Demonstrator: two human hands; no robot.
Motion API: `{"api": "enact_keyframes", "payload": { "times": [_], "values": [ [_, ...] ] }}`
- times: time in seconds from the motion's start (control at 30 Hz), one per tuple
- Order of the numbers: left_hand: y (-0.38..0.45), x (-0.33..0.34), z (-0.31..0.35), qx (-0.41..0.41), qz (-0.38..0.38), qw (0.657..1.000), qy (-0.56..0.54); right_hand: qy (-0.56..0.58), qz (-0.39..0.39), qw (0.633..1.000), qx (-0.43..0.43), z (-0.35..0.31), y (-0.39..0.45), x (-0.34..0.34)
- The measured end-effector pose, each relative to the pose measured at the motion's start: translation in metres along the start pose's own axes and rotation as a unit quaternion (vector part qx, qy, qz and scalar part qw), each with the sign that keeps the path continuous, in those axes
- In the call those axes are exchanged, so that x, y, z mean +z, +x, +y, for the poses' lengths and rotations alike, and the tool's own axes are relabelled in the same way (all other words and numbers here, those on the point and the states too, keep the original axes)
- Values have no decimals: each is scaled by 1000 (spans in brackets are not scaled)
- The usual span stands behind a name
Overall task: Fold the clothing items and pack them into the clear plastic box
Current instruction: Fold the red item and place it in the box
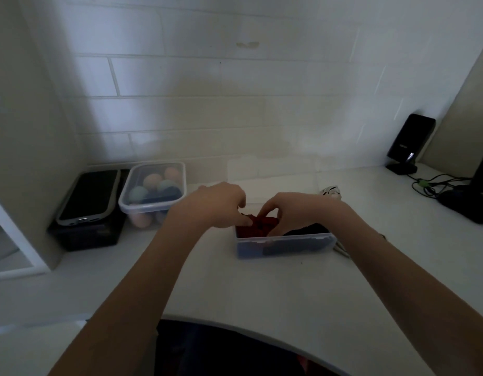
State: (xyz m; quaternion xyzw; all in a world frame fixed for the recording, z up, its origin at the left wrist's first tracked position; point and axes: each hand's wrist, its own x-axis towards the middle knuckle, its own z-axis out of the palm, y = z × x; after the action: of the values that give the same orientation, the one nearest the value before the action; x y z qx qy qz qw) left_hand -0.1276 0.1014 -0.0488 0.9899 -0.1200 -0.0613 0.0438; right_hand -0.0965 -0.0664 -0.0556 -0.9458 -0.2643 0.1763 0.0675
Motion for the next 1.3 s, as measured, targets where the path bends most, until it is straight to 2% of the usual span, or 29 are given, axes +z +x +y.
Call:
{"api": "enact_keyframes", "payload": {
  "times": [0.07, 0.1, 0.2, 0.3, 0.37, 0.43, 0.5, 0.6, 0.67, 0.73, 0.8, 0.9, 0.97, 1.07, 1.3],
  "values": [
    [-3, 2, 0, 3, 52, 999, 12, -13, -20, 1000, 12, -2, 4, 4],
    [-4, 5, 1, 3, 52, 999, 16, -18, -29, 999, 19, -3, 8, 5],
    [-5, 16, 5, -14, 5, 1000, -4, -33, -45, 998, 23, -2, 14, 8],
    [-4, 17, 5, -27, -9, 999, -19, -30, -37, 999, 6, -1, 8, 6],
    [-5, 14, 4, -18, -12, 1000, -14, 8, -11, 1000, -6, 2, 0, 3],
    [-8, 8, 0, -6, -7, 998, -59, 77, 18, 997, -11, 11, -9, 2],
    [-13, 3, -4, 1, 22, 992, -122, 148, 68, 987, -15, 22, -20, 1],
    [-16, 1, -9, 8, 92, 985, -148, 219, 208, 953, -13, 39, -31, 2],
    [-16, 6, -7, 21, 121, 979, -160, 219, 315, 923, 9, 52, -36, 5],
    [-14, 13, -2, 37, 141, 973, -181, 194, 378, 903, 57, 70, -38, 14],
    [-13, 18, 4, 46, 159, 966, -198, 144, 372, 909, 123, 92, -38, 27],
    [-11, 22, 13, 55, 162, 966, -194, 90, 250, 934, 240, 108, -41, 46],
    [-9, 26, 19, 66, 161, 966, -190, 71, 205, 935, 279, 110, -42, 59],
    [-6, 29, 25, 74, 149, 969, -184, 52, 255, 924, 281, 107, -41, 69],
    [-5, 33, 31, 83, 142, 964, -207, 112, 355, 892, 257, 104, -41, 77]
  ]
}}
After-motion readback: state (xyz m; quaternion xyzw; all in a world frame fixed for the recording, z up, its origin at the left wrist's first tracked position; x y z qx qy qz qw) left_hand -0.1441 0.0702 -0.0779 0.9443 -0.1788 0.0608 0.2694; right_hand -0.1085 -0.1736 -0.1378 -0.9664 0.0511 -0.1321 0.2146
